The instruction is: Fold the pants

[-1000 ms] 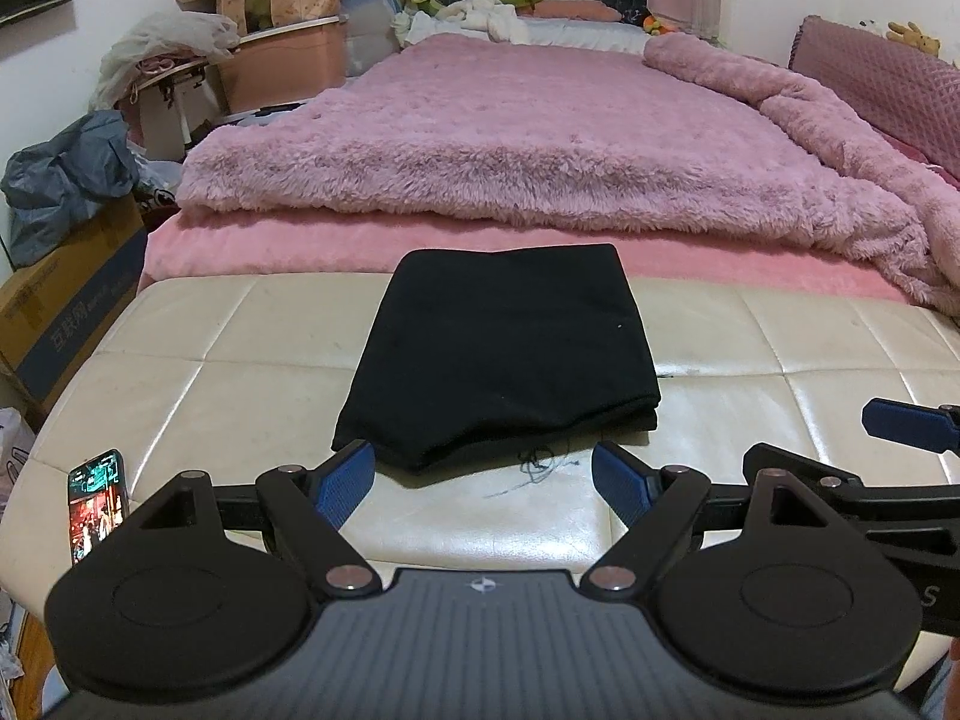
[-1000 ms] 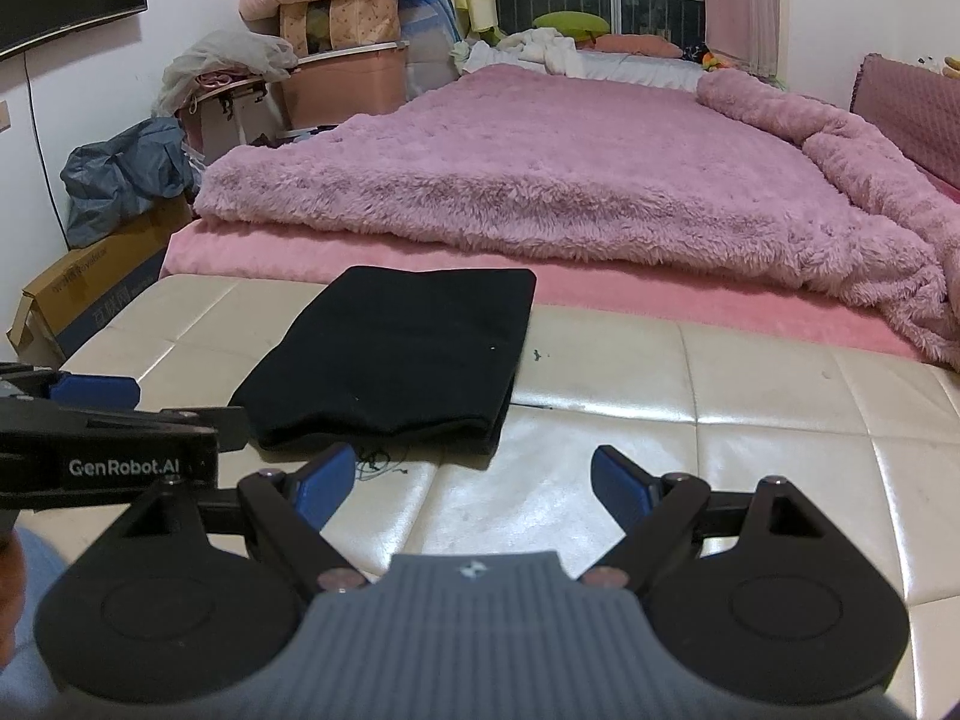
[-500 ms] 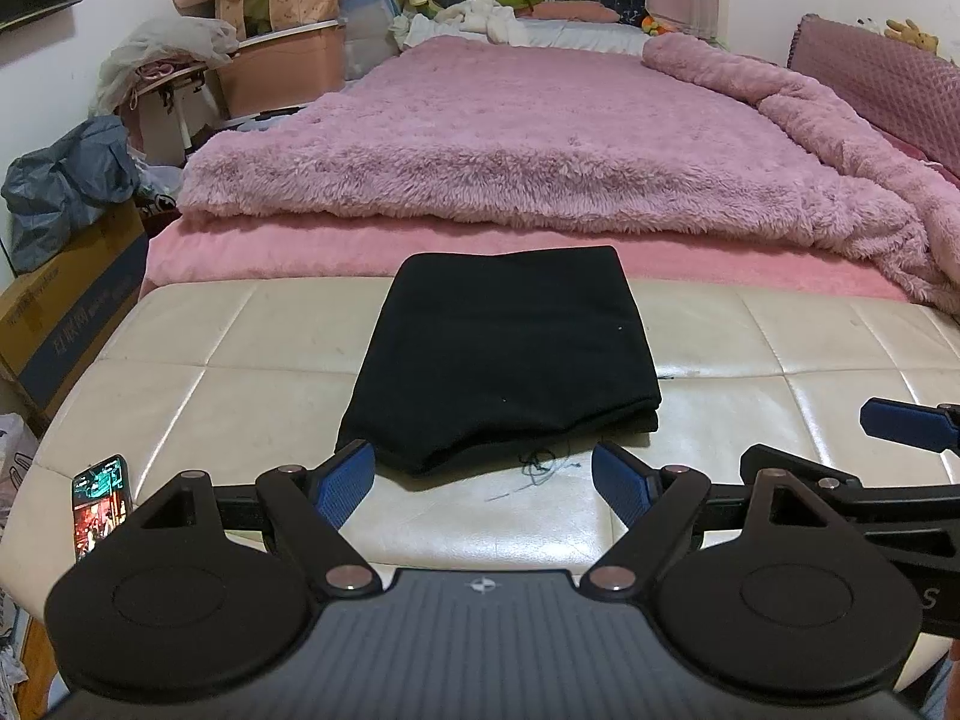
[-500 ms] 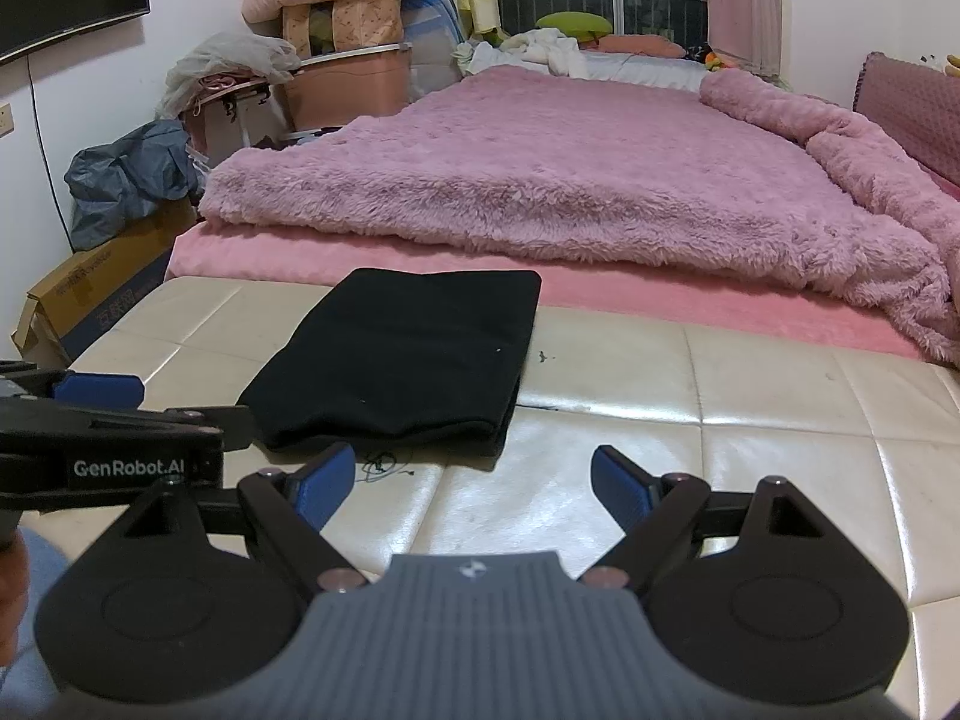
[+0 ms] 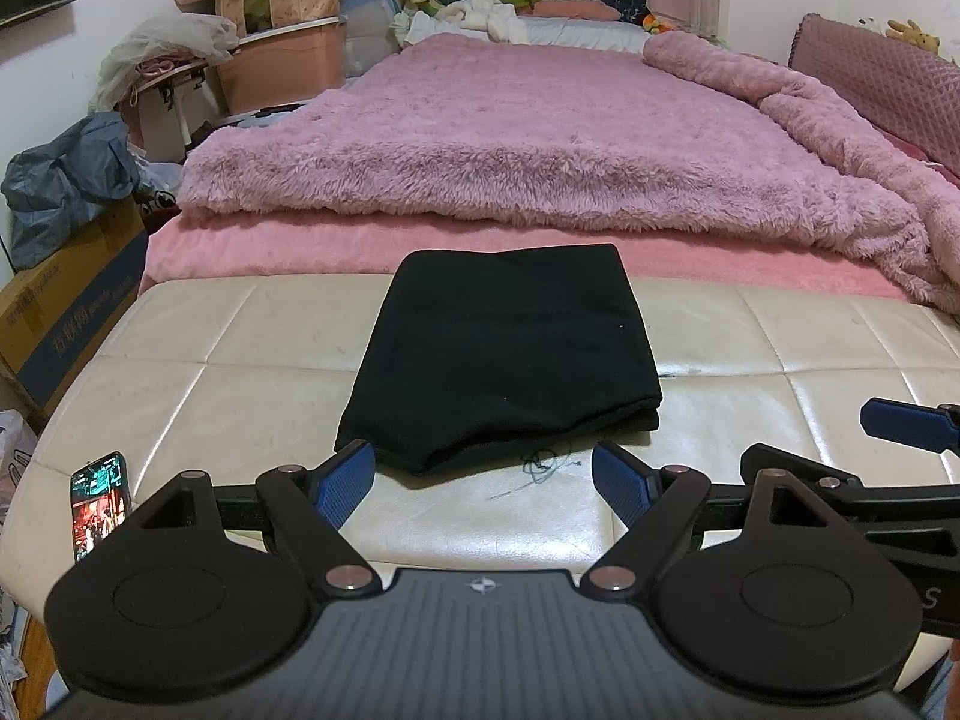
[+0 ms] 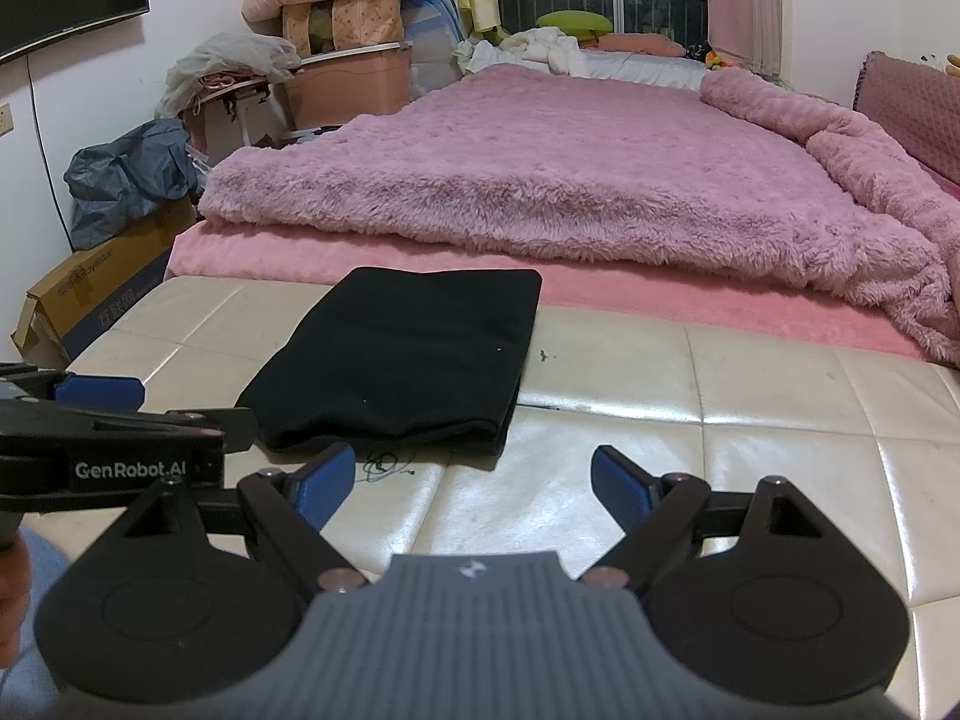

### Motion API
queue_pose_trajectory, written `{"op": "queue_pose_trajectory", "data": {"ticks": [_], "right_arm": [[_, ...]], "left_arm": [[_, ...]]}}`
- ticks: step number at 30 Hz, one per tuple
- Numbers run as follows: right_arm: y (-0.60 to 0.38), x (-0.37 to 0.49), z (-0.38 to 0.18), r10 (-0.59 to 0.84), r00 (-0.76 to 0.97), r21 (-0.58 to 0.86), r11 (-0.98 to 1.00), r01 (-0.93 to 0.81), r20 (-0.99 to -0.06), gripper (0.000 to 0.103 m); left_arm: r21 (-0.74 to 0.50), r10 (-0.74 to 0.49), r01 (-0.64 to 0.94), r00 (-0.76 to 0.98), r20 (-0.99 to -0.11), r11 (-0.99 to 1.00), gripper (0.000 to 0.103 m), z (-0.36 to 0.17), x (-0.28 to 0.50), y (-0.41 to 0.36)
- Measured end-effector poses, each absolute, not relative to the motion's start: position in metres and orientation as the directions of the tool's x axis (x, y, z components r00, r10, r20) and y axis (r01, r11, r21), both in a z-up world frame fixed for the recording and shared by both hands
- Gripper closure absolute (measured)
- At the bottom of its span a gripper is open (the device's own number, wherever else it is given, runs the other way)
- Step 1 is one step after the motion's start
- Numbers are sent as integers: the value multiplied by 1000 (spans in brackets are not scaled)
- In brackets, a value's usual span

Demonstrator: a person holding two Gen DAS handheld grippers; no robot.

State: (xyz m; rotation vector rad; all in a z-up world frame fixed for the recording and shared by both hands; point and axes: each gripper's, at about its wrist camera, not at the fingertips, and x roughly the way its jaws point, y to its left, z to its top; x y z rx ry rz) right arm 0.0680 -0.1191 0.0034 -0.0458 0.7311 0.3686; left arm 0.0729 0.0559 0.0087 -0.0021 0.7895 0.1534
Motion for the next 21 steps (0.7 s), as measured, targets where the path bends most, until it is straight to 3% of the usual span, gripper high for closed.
{"op": "queue_pose_trajectory", "data": {"ticks": [21], "right_arm": [[-118, 68, 3, 313, 682, 89, 935, -342, -661, 21]], "left_arm": [[53, 135, -139, 691, -710, 989, 7, 8, 72, 57]]}}
